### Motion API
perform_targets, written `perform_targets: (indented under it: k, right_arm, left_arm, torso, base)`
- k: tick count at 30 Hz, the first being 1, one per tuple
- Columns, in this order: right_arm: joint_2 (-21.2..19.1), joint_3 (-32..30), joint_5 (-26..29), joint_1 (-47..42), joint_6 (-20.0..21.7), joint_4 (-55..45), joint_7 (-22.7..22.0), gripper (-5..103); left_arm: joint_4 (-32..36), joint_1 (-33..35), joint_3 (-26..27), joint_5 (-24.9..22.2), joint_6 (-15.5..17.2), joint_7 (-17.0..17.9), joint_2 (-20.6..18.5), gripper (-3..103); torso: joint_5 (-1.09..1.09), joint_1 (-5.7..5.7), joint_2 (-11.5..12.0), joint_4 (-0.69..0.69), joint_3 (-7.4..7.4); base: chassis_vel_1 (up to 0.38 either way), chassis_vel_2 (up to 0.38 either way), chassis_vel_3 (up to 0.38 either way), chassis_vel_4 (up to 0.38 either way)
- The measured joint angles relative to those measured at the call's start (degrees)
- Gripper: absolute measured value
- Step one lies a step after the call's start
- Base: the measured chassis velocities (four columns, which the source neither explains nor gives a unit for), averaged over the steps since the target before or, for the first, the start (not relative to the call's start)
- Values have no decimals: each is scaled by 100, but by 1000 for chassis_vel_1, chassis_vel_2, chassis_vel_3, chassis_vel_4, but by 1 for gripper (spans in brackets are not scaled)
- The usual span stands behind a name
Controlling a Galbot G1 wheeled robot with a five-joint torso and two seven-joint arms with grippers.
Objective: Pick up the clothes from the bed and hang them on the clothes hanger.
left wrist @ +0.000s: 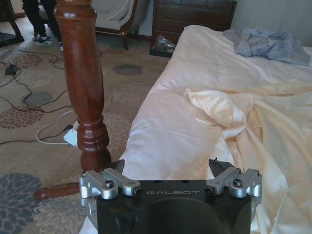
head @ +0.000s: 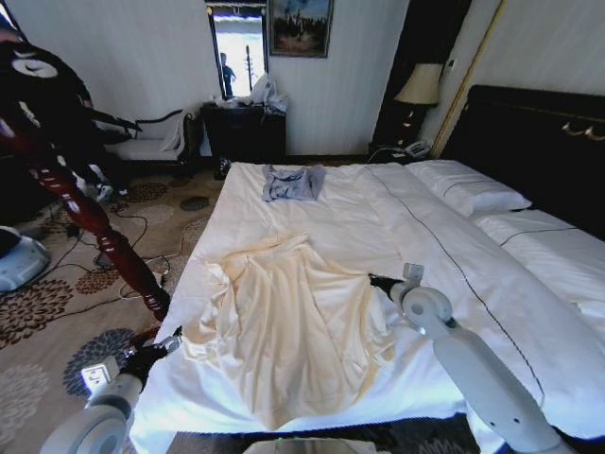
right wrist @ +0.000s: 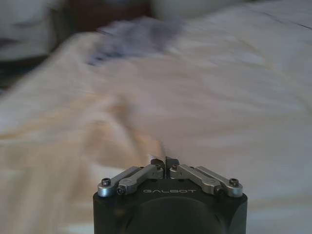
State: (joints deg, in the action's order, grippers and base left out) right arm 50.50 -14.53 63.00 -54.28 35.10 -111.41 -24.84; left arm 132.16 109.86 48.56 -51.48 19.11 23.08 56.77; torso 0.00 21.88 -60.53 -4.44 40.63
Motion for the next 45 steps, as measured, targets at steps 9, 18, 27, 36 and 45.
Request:
perform_targets:
  k: [9, 18, 27, 36, 45]
  right_arm:
    - [8, 931, -353, -49, 31, -718, 727, 0]
    - [-16, 1275, -493, -360, 212, -495, 1067, 18]
    - [-396, 799, -400, -945, 323, -1190, 1229, 51]
    - [-144, -627, -243, -1585, -7, -1299, 460, 83]
    - [291, -1776, -523, -2696, -118, -1465, 352, 100]
  left_arm:
    - [111, 140, 98, 30, 0, 5, 17, 99]
    - [202, 143, 67, 93, 7, 1, 20, 99]
    - [340, 159, 105, 169, 10, -12, -15, 99]
    - [895, 123, 735, 188, -170, -227, -295, 100]
    - [1137, -183, 1844, 433, -113, 6, -1464, 100]
  torso:
    - [-1, 0, -1, -1, 0]
    - [1, 0, 0, -2, 0]
    - [0, 0, -1, -2, 0]
    - [1, 0, 0, 0, 0]
    - [-1, 0, -1, -2, 0]
  base:
    - [0, 0, 0, 0]
    - [0, 0, 0, 0]
    - [0, 0, 0, 0]
    - [0, 0, 0, 0]
    - [0, 0, 0, 0]
